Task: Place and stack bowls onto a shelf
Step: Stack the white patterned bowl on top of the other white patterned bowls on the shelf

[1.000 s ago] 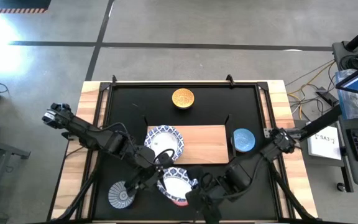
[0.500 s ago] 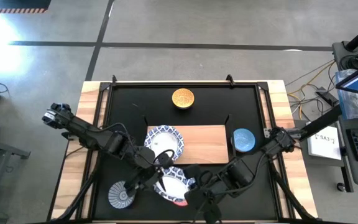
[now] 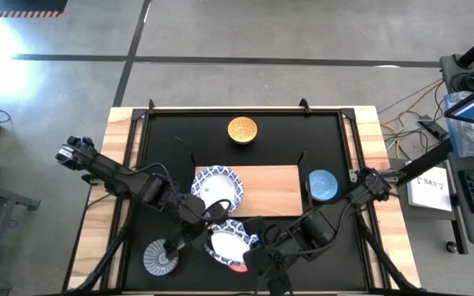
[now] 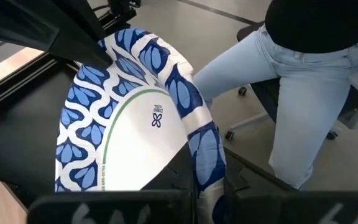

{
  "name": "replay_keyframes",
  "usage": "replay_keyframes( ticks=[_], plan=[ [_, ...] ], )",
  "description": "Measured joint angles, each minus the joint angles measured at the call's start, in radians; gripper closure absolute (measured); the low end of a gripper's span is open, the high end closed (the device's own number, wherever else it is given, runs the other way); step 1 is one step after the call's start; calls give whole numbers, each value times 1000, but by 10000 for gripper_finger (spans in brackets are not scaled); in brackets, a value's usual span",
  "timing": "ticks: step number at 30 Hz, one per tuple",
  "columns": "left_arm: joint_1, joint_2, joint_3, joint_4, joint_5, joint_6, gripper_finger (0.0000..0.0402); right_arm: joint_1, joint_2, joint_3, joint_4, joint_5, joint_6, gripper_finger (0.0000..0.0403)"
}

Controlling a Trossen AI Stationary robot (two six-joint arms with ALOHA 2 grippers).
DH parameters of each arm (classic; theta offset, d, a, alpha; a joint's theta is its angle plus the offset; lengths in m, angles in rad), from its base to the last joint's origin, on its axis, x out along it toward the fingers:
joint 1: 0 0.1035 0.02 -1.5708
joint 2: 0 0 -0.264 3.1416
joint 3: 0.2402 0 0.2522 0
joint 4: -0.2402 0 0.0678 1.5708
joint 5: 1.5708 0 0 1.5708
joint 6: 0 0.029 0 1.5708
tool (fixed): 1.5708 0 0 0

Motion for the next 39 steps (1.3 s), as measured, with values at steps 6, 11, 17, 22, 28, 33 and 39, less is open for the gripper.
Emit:
replay_keyframes(
  ticks=[6, 11, 17, 22, 28, 33, 39],
  plan=[
    [0, 0, 0, 0, -6, -28, 400, -4, 0, 0, -10, -25, 25, 390],
    [0, 0, 0, 0, -14, -68, 400, -5, 0, 0, -34, -39, 41, 390],
    [0, 0, 0, 2, -6, -120, 400, -5, 0, 0, -26, -1, 80, 388],
    [0, 0, 0, 3, -6, -159, 400, -6, 0, -1, -39, -1, 81, 354],
    [0, 0, 0, -5, -41, -168, 400, -6, 0, 0, -78, 6, 81, 287],
    [4, 0, 0, -59, -125, -150, 400, -10, -19, 31, -152, 8, 118, 243],
    [7, 0, 0, -84, -142, -149, 400, -13, -73, 51, -241, 163, 140, 219]
  ],
)
